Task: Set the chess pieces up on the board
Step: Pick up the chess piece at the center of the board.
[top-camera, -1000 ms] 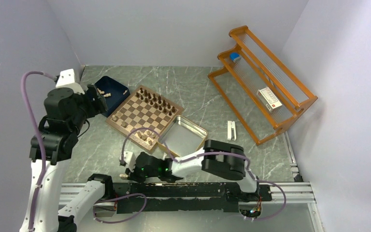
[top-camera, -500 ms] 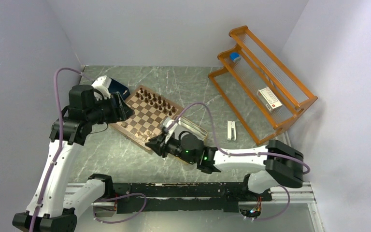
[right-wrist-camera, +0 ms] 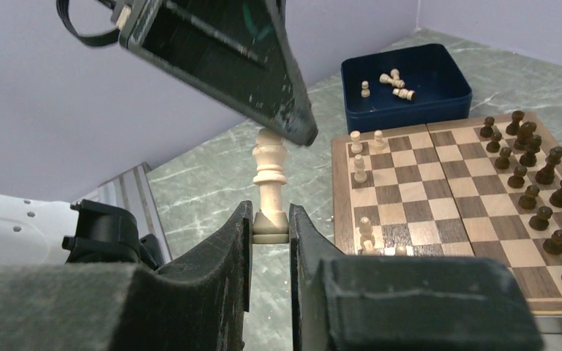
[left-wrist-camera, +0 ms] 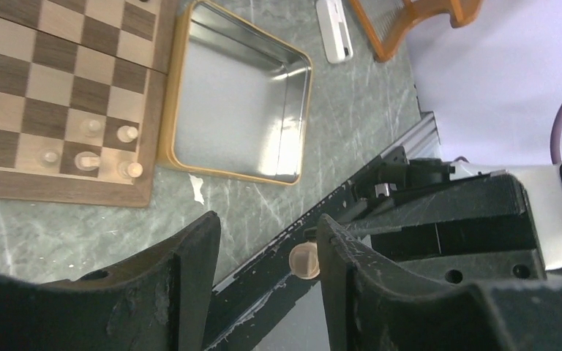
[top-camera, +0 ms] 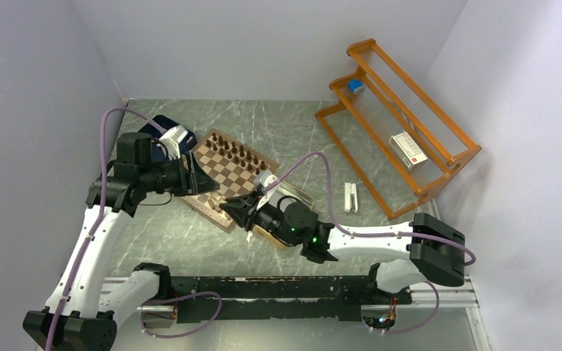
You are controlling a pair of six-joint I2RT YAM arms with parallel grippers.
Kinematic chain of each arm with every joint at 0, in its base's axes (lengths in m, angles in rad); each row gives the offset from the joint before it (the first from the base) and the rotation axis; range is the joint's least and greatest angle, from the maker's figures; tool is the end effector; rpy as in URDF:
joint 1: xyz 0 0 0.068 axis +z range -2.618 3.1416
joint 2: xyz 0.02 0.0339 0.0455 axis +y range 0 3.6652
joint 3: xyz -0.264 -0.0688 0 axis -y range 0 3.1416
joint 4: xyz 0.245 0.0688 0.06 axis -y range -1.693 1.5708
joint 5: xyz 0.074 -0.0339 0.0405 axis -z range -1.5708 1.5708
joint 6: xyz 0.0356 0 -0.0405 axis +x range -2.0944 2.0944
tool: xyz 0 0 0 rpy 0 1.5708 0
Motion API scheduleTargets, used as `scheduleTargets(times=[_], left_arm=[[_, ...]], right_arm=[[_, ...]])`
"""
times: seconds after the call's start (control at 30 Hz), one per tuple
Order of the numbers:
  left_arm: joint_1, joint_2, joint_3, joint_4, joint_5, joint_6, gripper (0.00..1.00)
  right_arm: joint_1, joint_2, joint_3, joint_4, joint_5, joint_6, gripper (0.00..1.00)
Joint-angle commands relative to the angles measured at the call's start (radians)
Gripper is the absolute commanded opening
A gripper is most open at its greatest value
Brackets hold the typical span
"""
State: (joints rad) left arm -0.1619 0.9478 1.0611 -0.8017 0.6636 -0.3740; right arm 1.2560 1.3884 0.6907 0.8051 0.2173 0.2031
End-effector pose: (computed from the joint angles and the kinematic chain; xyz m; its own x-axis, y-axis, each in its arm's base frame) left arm 0.1755 -0.0509 0.3504 -0.8016 -0.1607 -0.5759 0.3261 0.6898 -0.6464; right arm 0.1022 0.2891 0.2734 -0.1414 0.2019 -0.9691 -0.8511 0.4752 0.2232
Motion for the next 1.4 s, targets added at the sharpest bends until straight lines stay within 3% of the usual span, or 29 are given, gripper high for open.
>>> scheduleTargets(times=[0.0, 0.4, 0.53, 0.63, 0.77, 0.97, 1.13, 1.17, 1.2, 1.37], left_arm=[[-0.007, -0.02, -0.045, 0.035, 0.118, -0.022, 0.54], [-0.007, -0.044, -0.114, 0.145, 0.249, -0.121, 0.37], [-0.007, -0.044, -0.107, 0.128, 0.228, -0.107, 0.25], [-0.006, -0.038, -0.095, 0.103, 0.191, -0.084, 0.11], [-0.006, -0.036, -0.063, 0.084, 0.075, -0.053, 0.05], [-0.006, -0.032, -0.016, 0.061, -0.316, 0.044, 0.05], [-0.007, -0.043, -0.112, 0.191, -0.58, 0.045, 0.05], [-0.008, -0.041, -0.139, 0.218, -0.616, 0.038, 0.05], [-0.01, -0.035, -0.164, 0.246, -0.649, 0.03, 0.05], [-0.055, 0.022, -0.273, 0.378, -0.772, -0.014, 0.05]], right_arm=[[0.001, 0.012, 0.001, 0.078, 0.046, -0.002, 0.05], [0.001, 0.061, 0.012, 0.111, 0.06, -0.017, 0.05], [0.002, 0.074, 0.015, 0.115, 0.072, -0.02, 0.05], [0.001, 0.083, 0.016, 0.115, 0.072, -0.021, 0.07], [0.002, 0.093, 0.021, 0.084, 0.067, -0.005, 0.31], [0.002, 0.048, -0.028, 0.019, 0.058, 0.047, 0.66], [0.002, -0.028, -0.097, -0.016, 0.073, 0.063, 0.85], [0.002, -0.044, -0.106, -0.021, 0.08, 0.065, 0.96], [0.002, -0.059, -0.119, -0.027, 0.084, 0.065, 1.0], [0.001, -0.126, -0.155, -0.056, 0.092, 0.055, 1.0]])
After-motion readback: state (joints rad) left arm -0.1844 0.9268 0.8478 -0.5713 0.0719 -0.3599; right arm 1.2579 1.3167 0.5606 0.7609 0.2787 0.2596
